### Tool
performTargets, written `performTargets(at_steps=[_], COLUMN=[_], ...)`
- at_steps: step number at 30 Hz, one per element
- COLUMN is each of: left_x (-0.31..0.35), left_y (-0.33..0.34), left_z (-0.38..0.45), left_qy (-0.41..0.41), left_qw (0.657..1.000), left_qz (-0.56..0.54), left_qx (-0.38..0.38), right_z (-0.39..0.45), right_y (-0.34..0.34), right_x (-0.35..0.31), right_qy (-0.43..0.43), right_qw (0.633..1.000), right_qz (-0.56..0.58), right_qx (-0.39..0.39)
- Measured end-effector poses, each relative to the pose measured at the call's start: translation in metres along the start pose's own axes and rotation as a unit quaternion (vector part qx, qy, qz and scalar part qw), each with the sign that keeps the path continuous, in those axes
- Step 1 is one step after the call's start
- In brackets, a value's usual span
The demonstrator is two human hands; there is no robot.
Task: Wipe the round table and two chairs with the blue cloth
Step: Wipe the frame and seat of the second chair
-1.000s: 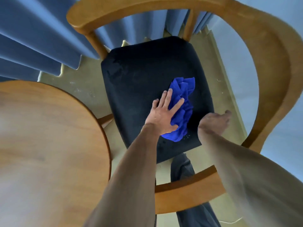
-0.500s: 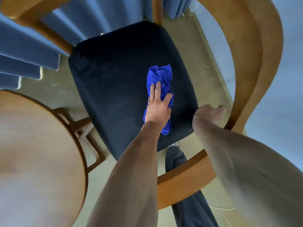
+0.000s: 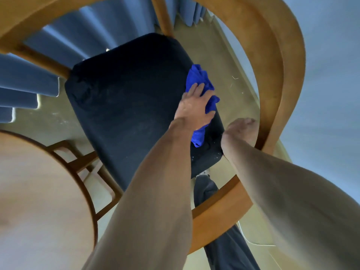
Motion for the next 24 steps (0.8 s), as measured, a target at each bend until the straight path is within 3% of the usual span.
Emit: performTargets(at_steps=[3,5,7,9,11,17,21,24], left_x=[-0.022,-0.069,-0.125,-0.175,-0.207,-0.208,-0.200,-0.204], left_y=[-0.032,-0.050,-0.057,-0.061,-0.065,-0.075,-0.078,-0.073], left_z=[0.003,-0.016,-0.047,-0.080,-0.099,-0.051,-0.006,0.015], left_qy=[-0.073,-0.195,-0.324,-0.430,-0.484,-0.422,-0.403,-0.395], left_qw=[0.993,0.970,0.935,0.893,0.867,0.898,0.910,0.908], left_qz=[-0.004,0.025,0.071,0.086,0.088,0.119,0.099,0.108], left_qx=[0.094,0.141,0.125,0.098,0.079,0.020,-0.013,-0.084], right_z=[-0.012,-0.030,-0.048,-0.052,-0.056,-0.056,-0.041,-0.020], right_y=[-0.015,0.005,0.032,0.047,0.053,0.057,0.054,0.064], right_x=[-0.038,-0.077,-0.095,-0.104,-0.116,-0.151,-0.218,-0.275], right_qy=[-0.089,-0.233,-0.324,-0.355,-0.337,-0.252,-0.273,-0.293], right_qw=[0.978,0.962,0.943,0.933,0.940,0.958,0.941,0.947], right_qz=[0.147,0.137,0.065,0.042,0.050,0.131,0.200,0.129], right_qx=[0.115,0.047,-0.025,-0.035,-0.015,0.032,0.021,0.014])
Point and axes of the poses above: each hand's wrist, its own z-axis towards the middle knuckle, its own y-axis out of the palm, x = y × z, the point moved 10 cm from there along z, towards the middle knuckle, and after that the axes turned 7 degrees about x, right-handed, at the moved point
